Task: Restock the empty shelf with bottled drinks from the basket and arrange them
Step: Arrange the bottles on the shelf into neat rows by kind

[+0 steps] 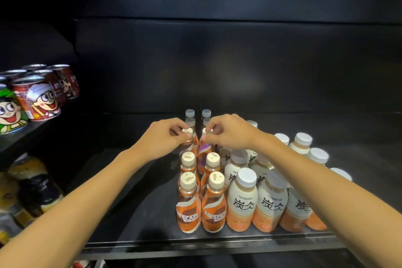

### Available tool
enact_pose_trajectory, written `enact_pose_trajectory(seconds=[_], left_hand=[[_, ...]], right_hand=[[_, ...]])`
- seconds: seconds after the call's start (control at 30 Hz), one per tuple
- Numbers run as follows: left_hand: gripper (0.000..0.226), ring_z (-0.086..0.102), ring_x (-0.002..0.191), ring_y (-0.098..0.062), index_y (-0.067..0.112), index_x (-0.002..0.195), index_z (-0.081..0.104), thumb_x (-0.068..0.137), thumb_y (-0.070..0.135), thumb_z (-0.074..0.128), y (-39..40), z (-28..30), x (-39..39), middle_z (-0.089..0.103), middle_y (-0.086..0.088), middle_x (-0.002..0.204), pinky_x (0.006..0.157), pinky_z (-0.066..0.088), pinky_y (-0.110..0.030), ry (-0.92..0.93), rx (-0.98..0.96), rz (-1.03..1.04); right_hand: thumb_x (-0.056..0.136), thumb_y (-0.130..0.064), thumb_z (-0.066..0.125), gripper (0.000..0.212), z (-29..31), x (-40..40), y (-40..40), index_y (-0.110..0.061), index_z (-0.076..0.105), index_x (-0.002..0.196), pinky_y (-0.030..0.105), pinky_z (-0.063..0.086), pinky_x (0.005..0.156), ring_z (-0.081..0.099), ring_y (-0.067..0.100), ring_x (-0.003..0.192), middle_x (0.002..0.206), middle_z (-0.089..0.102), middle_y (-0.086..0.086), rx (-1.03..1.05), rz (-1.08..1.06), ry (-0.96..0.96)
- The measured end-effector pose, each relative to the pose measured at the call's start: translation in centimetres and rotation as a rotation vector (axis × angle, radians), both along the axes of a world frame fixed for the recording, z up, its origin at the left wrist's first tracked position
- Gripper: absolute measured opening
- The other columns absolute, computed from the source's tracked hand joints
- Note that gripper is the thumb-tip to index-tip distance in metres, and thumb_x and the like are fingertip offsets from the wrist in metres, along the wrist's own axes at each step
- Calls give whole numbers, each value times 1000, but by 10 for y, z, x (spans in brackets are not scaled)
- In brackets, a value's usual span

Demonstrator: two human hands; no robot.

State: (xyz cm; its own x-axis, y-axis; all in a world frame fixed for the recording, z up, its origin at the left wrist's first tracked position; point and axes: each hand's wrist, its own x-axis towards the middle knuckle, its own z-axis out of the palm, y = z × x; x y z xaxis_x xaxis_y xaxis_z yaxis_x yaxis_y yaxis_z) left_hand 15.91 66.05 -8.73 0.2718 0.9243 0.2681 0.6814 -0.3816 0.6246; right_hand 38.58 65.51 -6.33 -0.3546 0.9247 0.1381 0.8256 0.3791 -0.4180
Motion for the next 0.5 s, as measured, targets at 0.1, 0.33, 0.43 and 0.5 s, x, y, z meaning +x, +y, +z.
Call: enact_pose_trajectory(seconds=[0.1, 0.33, 0.43, 0.5], left_hand=[[35, 58, 101, -6, 32, 129, 60, 94, 39, 66, 18, 2, 1, 56, 13, 113, 83, 42, -23, 97, 3, -4], [32, 64, 97, -9, 24, 124, 65, 93, 30, 70, 44, -11, 8, 67, 6, 116, 82, 51, -20, 153, -62, -101], [20, 66, 93, -9, 24, 114, 67, 95, 31, 67, 50, -16, 10, 69, 6, 108, 89, 56, -29, 145, -64, -98], [19, 67, 91, -8, 24, 114, 68, 96, 31, 66, 51, -18, 10, 70, 6, 107, 84, 55, -23, 132, -64, -97]], right_hand=[[93, -46, 70, 35, 3, -2, 17, -23, 63, 119, 39, 60, 85, 68, 12, 92, 108, 72, -1, 17, -37, -78], [93, -45, 70, 49, -8, -10, 44, -23, 59, 135, 39, 59, 89, 67, 18, 100, 121, 69, 3, -18, -51, -181], [94, -45, 68, 27, -13, -12, 52, -27, 67, 115, 40, 61, 86, 69, 15, 90, 105, 72, 0, -28, -42, -179], [95, -44, 67, 14, -17, -11, 53, -32, 64, 100, 40, 62, 83, 69, 15, 82, 94, 72, -2, -43, -27, -182]])
